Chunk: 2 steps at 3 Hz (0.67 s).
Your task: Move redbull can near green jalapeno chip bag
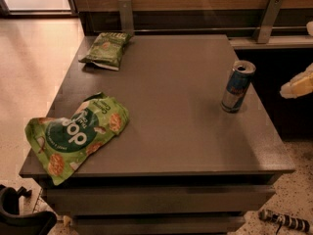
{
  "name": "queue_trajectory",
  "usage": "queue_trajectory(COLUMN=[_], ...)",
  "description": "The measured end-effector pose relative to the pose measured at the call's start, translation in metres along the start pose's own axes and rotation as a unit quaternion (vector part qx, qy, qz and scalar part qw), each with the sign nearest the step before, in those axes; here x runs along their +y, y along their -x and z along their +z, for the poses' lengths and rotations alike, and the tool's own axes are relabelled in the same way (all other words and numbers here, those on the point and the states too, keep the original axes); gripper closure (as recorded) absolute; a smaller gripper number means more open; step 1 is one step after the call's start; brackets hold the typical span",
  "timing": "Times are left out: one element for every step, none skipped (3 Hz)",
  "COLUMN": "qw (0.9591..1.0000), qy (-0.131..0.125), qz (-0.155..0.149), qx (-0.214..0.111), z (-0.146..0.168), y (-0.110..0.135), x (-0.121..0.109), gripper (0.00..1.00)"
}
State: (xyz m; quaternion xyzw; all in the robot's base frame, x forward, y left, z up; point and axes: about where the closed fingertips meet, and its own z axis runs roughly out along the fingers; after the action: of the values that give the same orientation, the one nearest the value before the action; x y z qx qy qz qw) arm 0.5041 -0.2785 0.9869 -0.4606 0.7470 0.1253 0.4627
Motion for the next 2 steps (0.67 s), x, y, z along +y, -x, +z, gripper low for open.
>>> queue_trajectory(qw=[0.9978, 0.9924], qy=[0.000, 0.005], qz=[0.013, 0.014], qx=[-0.065, -0.122], z=[0.019, 0.040], y=[-0.011, -0.017], x=[0.009, 0.014], gripper=[0.00, 0.00])
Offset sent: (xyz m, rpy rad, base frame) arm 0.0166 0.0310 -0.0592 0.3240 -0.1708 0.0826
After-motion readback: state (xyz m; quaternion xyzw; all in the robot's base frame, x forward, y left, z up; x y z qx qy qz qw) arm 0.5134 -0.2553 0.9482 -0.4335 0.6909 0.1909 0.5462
